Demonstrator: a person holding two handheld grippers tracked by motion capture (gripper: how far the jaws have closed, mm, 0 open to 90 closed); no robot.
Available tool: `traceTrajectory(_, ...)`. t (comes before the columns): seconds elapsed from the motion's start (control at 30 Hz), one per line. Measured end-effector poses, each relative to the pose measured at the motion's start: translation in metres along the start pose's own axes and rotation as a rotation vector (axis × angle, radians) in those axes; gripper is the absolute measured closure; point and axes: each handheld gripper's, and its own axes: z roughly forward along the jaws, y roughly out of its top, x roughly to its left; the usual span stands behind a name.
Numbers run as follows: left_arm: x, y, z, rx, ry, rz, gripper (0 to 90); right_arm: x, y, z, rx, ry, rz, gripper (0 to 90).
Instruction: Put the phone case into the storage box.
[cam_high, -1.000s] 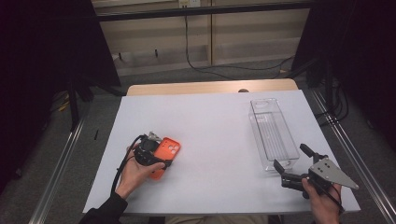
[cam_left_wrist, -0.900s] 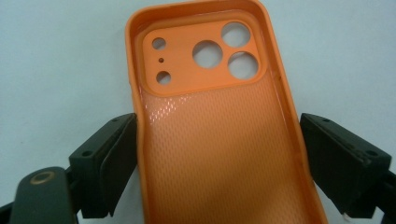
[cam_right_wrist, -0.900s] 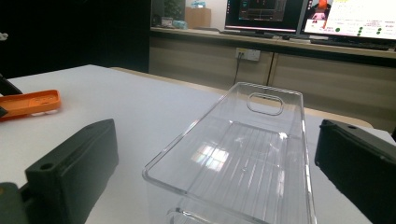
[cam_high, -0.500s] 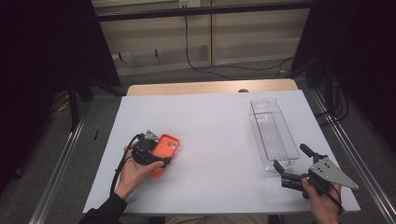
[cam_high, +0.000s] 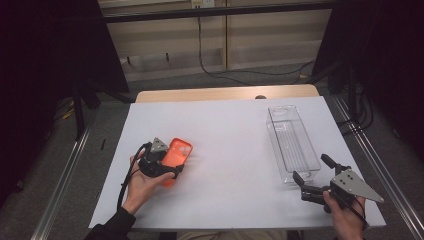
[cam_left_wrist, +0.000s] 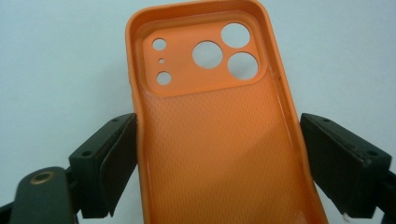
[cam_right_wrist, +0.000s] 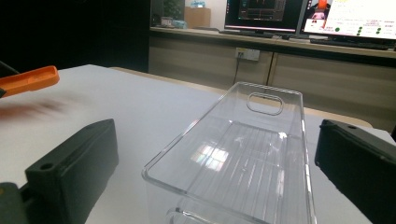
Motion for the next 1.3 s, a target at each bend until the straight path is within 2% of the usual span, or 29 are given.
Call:
traceTrajectory(0.17,0.003,-0.001,-0.005,-0.060,0.016,-0.027,14.1,0.000,0.000,0.000,0.000,0.001,0.000,0.0)
traceTrajectory(0.33,0.004,-0.002,-0.009,-0.100,0.018,-0.036,14.0,0.000,0.000,0.000,0.000,0.001,-0.003,0.0)
traceTrajectory(0.47,0.002,-0.001,-0.013,-0.140,0.021,-0.027,14.0,0.000,0.000,0.000,0.001,0.004,-0.004,0.0)
traceTrajectory(0.57,-0.003,-0.001,-0.015,-0.169,0.005,-0.034,14.1,0.001,0.000,0.000,0.000,0.005,-0.002,0.0)
traceTrajectory(0.8,-0.012,0.001,-0.014,-0.190,-0.007,-0.013,14.0,0.002,0.000,0.003,0.012,0.007,-0.005,0.0)
traceTrajectory(1.13,-0.024,0.005,-0.014,-0.221,-0.023,0.009,14.0,0.010,0.005,0.014,0.022,0.055,-0.005,0.0)
traceTrajectory(1.3,-0.031,0.007,-0.015,-0.226,-0.028,0.038,14.0,0.014,0.009,0.017,0.013,0.068,-0.001,0.0)
